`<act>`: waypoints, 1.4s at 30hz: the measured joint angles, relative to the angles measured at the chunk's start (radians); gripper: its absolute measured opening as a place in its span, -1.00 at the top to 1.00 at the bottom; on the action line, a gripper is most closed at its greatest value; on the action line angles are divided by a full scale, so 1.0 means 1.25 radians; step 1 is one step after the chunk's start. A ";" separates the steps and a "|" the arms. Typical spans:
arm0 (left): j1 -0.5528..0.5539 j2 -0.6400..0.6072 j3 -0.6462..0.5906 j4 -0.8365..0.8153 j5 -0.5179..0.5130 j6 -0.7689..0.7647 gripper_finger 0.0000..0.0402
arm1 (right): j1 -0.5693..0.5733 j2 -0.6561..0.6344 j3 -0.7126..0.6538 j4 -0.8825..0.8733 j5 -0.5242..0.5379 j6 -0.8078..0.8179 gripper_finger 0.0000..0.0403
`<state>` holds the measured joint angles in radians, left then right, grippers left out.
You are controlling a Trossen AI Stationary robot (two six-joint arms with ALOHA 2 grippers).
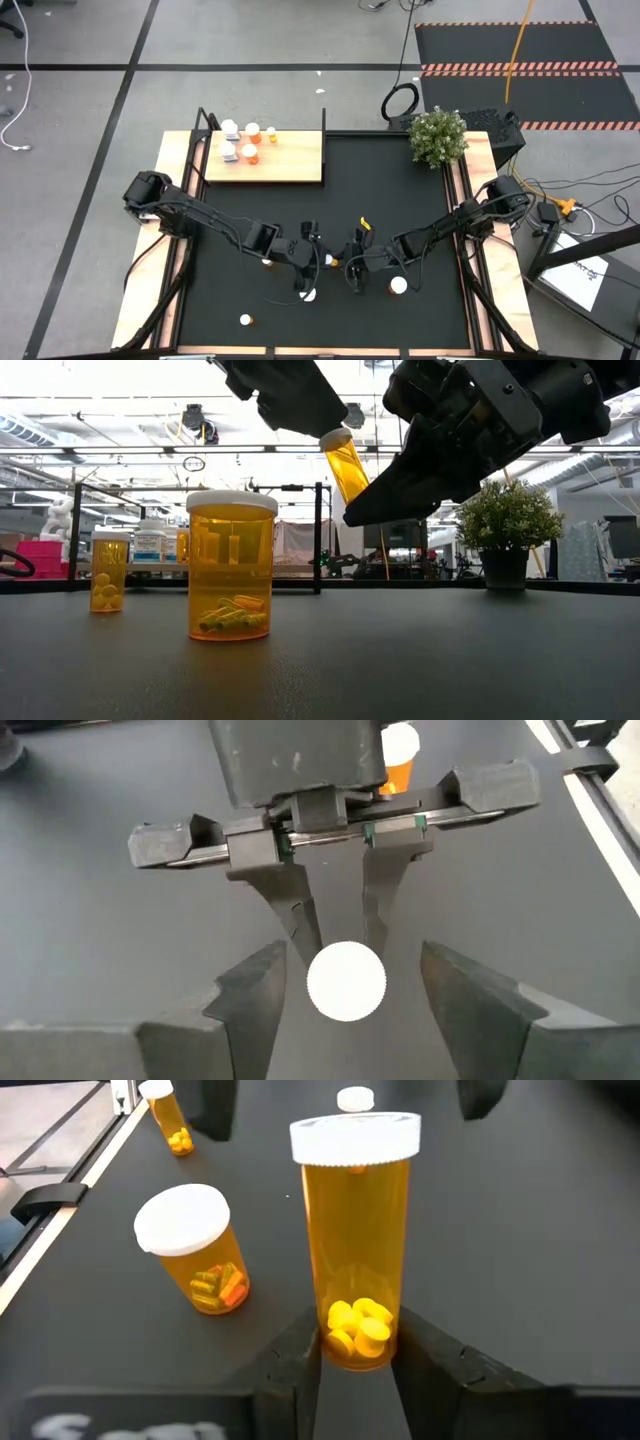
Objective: Pick and place medicine bottles onto shelf by color
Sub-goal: Put the small orange pill bottle aligned with the other small orange pill bottle on the shelf
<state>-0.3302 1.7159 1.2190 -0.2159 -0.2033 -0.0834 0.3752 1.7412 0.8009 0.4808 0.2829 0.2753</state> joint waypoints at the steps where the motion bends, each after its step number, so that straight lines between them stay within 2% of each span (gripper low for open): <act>1: 0.000 0.000 0.000 0.000 0.009 0.000 -0.18 | 0.000 0.000 0.000 0.000 0.000 0.000 0.51; 8: 0.021 0.000 0.003 -0.011 0.084 -0.001 -0.25 | -0.002 0.000 0.000 0.000 0.000 0.000 0.51; 19: 0.045 0.000 0.131 -0.227 0.118 0.003 -0.25 | -0.017 0.000 0.000 0.000 0.000 0.001 0.51; 42: 0.078 0.047 0.142 -0.248 0.122 0.041 -0.25 | -0.022 0.000 -0.001 -0.012 0.001 0.024 0.50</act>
<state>-0.2328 1.7748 1.3960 -0.5258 -0.0507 -0.0321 0.3481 1.7412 0.7994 0.4663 0.2844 0.3054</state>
